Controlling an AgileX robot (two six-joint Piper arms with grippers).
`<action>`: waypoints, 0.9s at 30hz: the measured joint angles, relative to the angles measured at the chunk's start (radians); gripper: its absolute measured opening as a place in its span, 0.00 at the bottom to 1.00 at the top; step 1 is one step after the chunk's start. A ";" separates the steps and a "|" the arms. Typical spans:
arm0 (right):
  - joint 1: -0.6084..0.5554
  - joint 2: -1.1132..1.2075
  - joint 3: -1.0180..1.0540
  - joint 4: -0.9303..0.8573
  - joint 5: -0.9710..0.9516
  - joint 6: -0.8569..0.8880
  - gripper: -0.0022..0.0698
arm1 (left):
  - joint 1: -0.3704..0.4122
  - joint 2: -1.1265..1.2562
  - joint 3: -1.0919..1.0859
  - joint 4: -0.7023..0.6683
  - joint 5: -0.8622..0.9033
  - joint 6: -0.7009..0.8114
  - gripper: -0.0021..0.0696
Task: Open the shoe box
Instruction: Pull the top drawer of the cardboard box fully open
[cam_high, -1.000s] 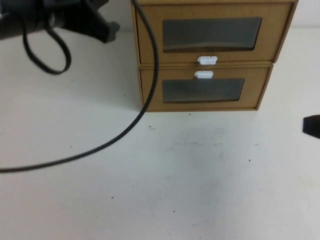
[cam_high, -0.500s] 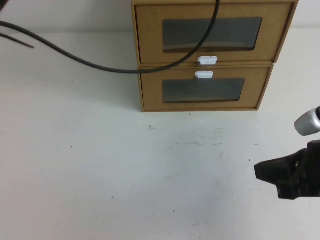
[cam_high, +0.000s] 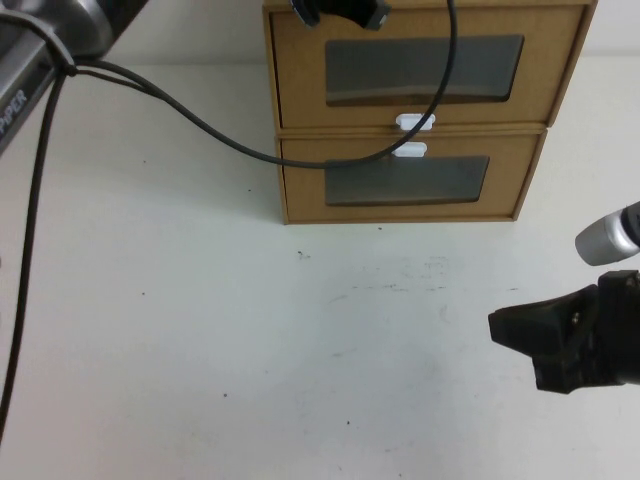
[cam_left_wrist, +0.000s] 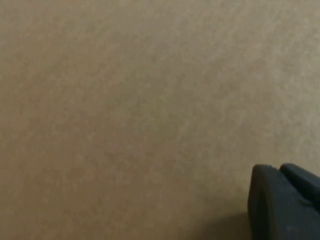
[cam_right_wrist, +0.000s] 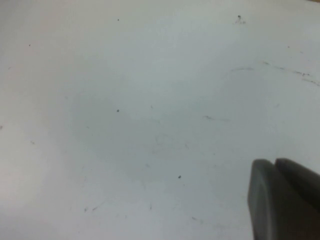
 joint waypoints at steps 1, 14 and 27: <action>0.000 0.000 0.000 0.002 0.000 -0.005 0.00 | 0.000 0.002 -0.001 0.000 -0.009 -0.002 0.02; 0.000 0.137 0.000 0.093 -0.026 -0.107 0.00 | 0.019 0.054 -0.022 -0.033 -0.023 -0.058 0.03; 0.006 0.227 -0.070 0.574 -0.246 -0.933 0.05 | 0.053 0.062 -0.030 -0.119 0.018 -0.058 0.03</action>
